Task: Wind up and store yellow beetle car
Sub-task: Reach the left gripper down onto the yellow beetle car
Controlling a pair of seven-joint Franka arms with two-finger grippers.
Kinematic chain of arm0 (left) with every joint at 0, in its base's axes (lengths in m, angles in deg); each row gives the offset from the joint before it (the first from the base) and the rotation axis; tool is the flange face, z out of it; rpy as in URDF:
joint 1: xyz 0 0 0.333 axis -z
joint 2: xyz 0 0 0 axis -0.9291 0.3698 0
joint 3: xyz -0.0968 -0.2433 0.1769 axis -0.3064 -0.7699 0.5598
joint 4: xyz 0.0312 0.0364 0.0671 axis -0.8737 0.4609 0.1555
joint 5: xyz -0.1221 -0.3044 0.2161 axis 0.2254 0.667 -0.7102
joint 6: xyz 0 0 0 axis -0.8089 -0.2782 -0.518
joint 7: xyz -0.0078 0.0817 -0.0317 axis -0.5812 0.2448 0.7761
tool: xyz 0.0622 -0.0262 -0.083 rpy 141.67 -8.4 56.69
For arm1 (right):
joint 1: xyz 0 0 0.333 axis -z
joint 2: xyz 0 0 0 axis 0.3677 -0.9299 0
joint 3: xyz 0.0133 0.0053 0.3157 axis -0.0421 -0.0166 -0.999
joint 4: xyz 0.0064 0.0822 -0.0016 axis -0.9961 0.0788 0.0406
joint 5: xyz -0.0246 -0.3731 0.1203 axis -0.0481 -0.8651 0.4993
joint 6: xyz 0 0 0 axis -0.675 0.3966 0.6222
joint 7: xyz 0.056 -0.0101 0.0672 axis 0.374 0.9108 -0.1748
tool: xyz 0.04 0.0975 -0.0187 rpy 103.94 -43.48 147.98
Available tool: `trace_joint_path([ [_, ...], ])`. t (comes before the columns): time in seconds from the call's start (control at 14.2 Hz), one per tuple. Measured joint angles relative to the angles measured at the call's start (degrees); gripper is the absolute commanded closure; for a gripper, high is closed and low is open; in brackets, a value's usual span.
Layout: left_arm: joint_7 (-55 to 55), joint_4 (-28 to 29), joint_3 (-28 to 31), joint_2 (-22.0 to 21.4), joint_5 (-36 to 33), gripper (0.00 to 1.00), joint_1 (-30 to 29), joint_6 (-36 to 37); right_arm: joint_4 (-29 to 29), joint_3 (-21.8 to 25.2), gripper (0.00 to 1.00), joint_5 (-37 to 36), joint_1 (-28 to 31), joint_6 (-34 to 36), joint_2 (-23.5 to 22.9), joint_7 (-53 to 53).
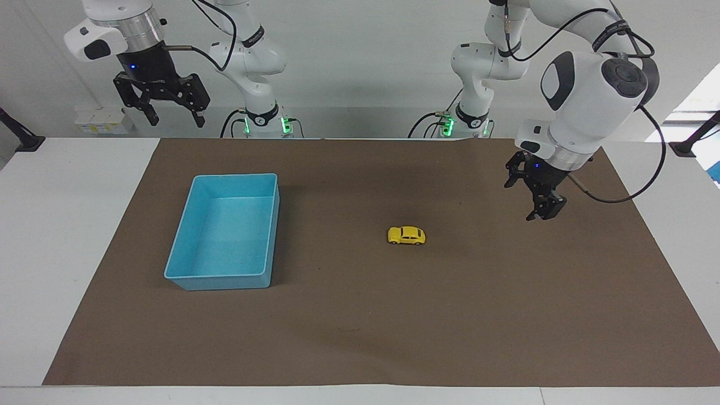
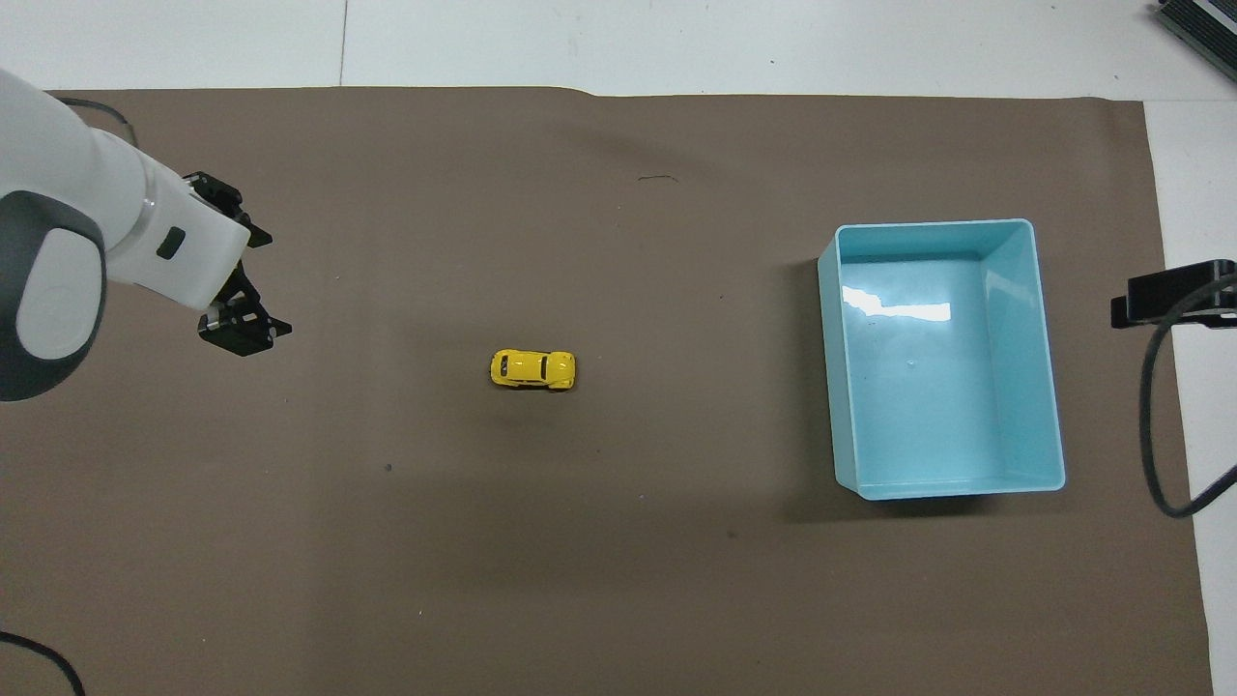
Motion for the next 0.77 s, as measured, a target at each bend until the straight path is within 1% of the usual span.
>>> trace_joint_path([
  [0.28,-6.08,0.22,-0.07,4.55,0.00,0.00,2.95,-4.25,0.00,0.00,0.00,0.00,0.00,0.00,0.00,0.00],
  [0.49,-6.77,0.75,-0.25,7.98,0.00,0.00,6.22,-8.61,0.00,0.00,0.00,0.00,0.00,0.00,0.00,0.00],
  [0.63,-6.66,2.81,-0.28,9.07,0.00,0.00,8.93,-13.06,0.00,0.00,0.00,0.00,0.00,0.00,0.00,0.00],
  [0.77,-4.96,6.33,-0.28,9.20,0.00,0.00,11.66,-17.69,0.00,0.00,0.00,0.00,0.00,0.00,0.00,0.00],
])
